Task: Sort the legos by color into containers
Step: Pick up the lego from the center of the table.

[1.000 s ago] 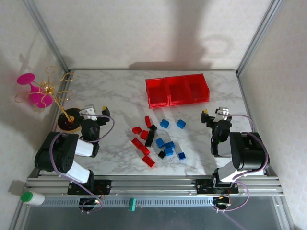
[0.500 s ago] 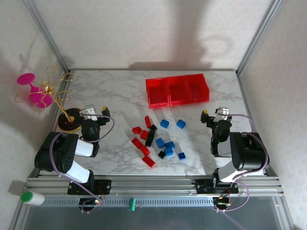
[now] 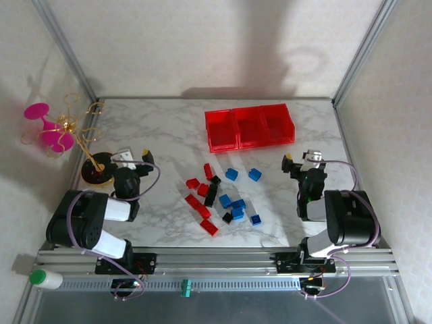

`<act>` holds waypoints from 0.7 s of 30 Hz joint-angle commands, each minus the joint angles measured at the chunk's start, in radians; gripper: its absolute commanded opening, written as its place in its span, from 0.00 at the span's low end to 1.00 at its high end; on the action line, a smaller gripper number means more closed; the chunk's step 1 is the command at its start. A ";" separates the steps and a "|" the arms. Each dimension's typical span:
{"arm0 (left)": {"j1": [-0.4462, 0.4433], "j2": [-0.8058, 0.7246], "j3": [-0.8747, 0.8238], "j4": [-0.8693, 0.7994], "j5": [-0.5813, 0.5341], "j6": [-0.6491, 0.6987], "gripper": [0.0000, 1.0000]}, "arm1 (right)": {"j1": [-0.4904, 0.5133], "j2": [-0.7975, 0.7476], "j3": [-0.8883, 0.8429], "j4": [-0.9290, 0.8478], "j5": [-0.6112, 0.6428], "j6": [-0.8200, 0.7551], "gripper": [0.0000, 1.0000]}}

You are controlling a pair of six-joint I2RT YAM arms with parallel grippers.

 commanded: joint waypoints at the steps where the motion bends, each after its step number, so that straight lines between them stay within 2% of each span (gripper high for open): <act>1: -0.010 -0.080 0.055 -0.136 -0.028 0.001 0.99 | 0.003 -0.077 0.089 -0.156 0.000 0.003 0.99; 5: -0.019 -0.155 0.111 -0.284 -0.031 -0.020 0.99 | 0.002 -0.127 0.189 -0.377 0.062 0.077 0.99; 8: -0.019 -0.219 0.147 -0.390 -0.029 -0.091 0.99 | -0.002 -0.161 0.235 -0.481 0.094 0.196 0.99; 11: -0.015 -0.282 0.168 -0.476 -0.125 -0.257 1.00 | -0.012 -0.169 0.286 -0.603 0.074 0.339 0.99; 14: 0.008 -0.329 0.159 -0.540 -0.151 -0.445 0.99 | -0.018 -0.149 0.331 -0.679 -0.003 0.394 0.99; 18: 0.009 -0.320 0.228 -0.696 -0.029 -0.498 0.99 | -0.007 -0.131 0.353 -0.726 -0.076 0.445 0.99; 21: -0.026 -0.311 0.269 -0.784 0.018 -0.515 0.99 | 0.056 -0.130 0.373 -0.778 -0.042 0.439 0.99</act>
